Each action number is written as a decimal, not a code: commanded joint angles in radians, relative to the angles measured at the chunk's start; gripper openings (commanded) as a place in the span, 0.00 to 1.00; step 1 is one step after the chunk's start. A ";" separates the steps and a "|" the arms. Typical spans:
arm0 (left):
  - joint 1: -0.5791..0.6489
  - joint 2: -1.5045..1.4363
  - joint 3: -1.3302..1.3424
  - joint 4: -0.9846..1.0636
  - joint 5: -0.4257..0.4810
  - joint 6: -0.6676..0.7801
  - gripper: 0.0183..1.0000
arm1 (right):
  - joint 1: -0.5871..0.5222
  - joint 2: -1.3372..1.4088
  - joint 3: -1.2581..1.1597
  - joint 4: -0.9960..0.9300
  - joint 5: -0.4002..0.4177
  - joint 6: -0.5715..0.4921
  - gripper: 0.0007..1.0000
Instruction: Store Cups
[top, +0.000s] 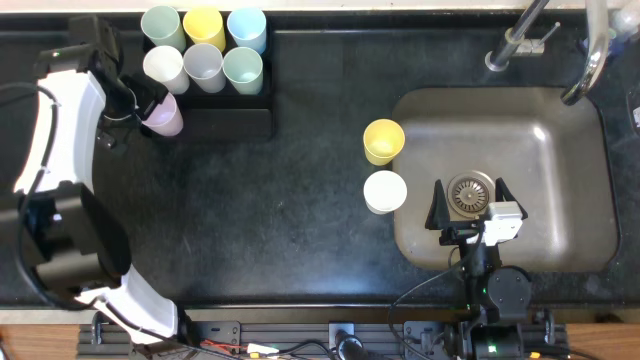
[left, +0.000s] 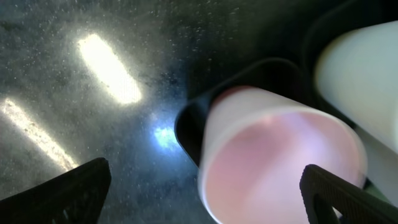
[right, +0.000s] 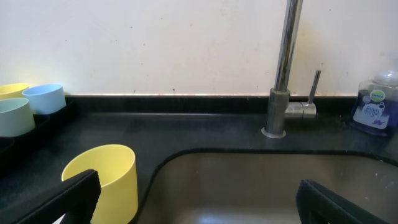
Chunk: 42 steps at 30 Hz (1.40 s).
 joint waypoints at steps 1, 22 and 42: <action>-0.100 -0.194 0.014 -0.002 0.051 0.056 1.00 | -0.002 -0.008 -0.013 0.005 -0.004 -0.003 1.00; -1.013 0.046 0.054 0.211 -0.030 -0.255 1.00 | -0.002 -0.008 -0.013 0.005 -0.004 -0.003 1.00; -0.940 0.168 0.054 0.257 -0.002 -0.251 0.97 | -0.002 -0.008 -0.013 0.005 -0.004 -0.003 1.00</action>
